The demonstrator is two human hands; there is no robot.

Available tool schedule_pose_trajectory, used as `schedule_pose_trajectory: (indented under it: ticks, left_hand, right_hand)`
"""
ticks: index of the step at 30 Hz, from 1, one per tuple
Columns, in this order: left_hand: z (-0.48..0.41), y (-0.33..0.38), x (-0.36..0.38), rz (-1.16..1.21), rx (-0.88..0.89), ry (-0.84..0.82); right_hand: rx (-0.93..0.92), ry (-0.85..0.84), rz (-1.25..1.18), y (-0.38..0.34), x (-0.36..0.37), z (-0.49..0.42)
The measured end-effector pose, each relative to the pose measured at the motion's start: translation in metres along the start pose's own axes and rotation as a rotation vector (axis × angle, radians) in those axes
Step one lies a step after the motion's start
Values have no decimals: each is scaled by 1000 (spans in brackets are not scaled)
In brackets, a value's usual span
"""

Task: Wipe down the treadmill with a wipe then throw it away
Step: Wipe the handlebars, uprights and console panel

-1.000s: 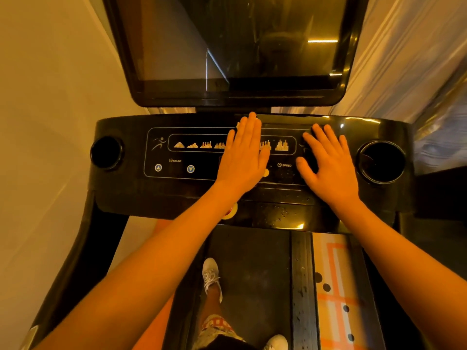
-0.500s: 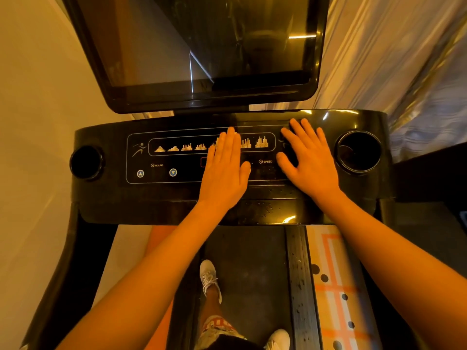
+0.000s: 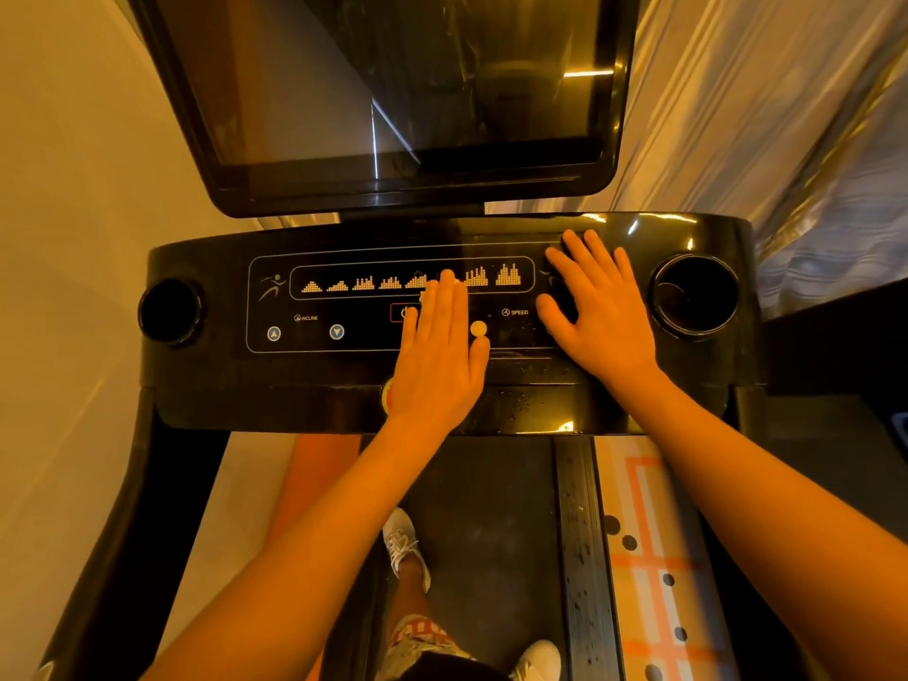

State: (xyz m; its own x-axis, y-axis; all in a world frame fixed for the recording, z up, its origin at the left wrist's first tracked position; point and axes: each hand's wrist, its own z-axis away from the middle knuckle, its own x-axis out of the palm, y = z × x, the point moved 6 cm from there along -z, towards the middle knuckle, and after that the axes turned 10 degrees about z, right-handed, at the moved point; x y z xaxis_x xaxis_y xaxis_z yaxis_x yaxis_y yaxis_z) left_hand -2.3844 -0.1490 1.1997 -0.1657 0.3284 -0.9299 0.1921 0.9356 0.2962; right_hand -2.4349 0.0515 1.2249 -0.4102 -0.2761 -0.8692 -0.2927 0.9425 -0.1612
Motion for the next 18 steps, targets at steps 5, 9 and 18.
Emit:
schedule_pose_trajectory:
  ticks: [5, 9, 18]
  left_hand:
    - [-14, 2, -4, 22, -40, 5]
    - [7, 13, 7, 17, -84, 29]
    - [10, 14, 12, -61, -35, -37]
  right_hand:
    - [7, -1, -1, 0, 0, 0]
    - [7, -5, 0, -1, 0, 0]
    - [13, -13, -1, 0, 0, 1]
